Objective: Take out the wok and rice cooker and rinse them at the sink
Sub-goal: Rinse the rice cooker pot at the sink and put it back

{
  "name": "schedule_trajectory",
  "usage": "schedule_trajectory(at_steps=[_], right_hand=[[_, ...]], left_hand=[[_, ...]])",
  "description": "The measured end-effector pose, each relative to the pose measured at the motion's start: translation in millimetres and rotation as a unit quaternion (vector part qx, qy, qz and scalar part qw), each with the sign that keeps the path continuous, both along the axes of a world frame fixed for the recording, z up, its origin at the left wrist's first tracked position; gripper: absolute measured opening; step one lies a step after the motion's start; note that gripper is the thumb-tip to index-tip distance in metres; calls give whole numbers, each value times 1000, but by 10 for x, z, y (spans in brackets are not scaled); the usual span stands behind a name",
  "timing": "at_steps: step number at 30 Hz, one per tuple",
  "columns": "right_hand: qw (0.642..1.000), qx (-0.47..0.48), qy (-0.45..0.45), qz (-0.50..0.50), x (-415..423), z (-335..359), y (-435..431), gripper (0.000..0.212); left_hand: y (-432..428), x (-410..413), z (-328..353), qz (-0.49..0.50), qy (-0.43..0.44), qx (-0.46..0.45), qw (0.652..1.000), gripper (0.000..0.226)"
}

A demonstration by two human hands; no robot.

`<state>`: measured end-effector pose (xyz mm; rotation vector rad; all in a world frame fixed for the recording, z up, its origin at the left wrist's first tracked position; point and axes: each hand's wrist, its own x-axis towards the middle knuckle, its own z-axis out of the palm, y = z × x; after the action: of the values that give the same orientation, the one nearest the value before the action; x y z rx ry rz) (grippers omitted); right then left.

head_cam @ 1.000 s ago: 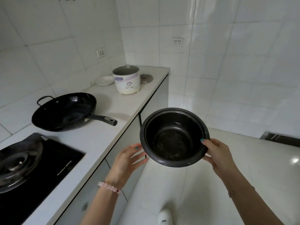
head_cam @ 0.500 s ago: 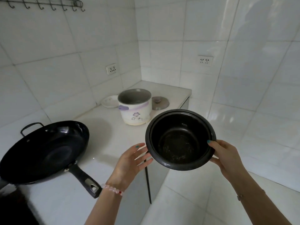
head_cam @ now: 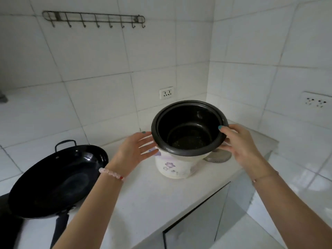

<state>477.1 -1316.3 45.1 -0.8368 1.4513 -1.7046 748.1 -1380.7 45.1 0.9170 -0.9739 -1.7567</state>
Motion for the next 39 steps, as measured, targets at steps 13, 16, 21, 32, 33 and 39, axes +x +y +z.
schedule_trajectory(at_steps=[13, 16, 21, 32, 33, 39], right_hand=[[989, 68, -11, 128, -595, -388, -1698, 24], [985, 90, -20, 142, -592, -513, -1827, 21], [981, 118, -22, 153, -561, -700, -1941, 20], [954, 87, 255, 135, -594, -970, -2064, 35], [951, 85, 263, 137, -612, -996, -2072, 36], [937, 96, 316, 118, -657, -1131, -2022, 40]], left_hand=[[-624, -733, -265, 198, -23, 66, 978, 18], [-687, -777, -369, 216, -31, 91, 972, 17], [-729, -768, -543, 229, -41, 120, 965, 19], [-650, -745, -734, 239, -24, 147, 960, 19], [-644, -750, -742, 235, -27, 148, 960, 18], [-598, -730, -825, 227, -74, 149, 960, 20]])
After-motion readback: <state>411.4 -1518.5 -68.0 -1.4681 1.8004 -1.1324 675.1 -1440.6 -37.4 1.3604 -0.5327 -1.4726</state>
